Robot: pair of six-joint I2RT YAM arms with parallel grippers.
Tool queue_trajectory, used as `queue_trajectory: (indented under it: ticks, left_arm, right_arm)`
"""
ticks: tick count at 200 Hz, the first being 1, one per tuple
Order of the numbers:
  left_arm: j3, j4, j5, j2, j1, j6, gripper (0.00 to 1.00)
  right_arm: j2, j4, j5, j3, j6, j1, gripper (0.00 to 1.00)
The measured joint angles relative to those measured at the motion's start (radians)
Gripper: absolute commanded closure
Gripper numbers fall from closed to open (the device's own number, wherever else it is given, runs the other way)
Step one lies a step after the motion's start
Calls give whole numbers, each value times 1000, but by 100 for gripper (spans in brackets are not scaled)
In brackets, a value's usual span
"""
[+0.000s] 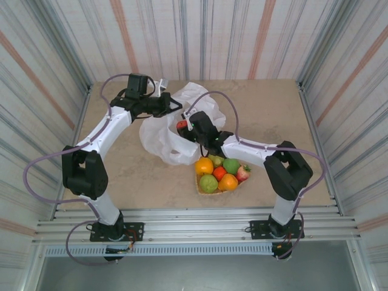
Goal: Place the fruits into the plastic bag
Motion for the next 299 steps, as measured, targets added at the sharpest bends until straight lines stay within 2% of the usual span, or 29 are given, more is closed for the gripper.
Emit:
queue_trajectory:
  ticks: [15,58,93,139,168,237,299]
  left_arm:
    - [-7,13,3,0,-2,-4,99]
    - [-13,24,2,0,-1,-19,99]
    - [-24,37,3,3,-1,-27,99]
    - [-25,39,13,11,13,-34,99]
    - [-25,39,14,12,21,-35,99]
    - [-25,39,21,24,55,-38,99]
    - [-25,37,19,51,78,-20,99]
  right_arm:
    - [37,-18,1,47,60,-3,41]
    - [116,-58,11,178,218,-6,41]
    - [142,-55,12,204,306,-6,40]
    - [172,-62,9,214,370,-11,25]
    - [178,-74,-12,225,377,-21,18]
    - [158,-165,-94,235,285,-38,21]
    - [-121,-362,-120,133,103,-38,25]
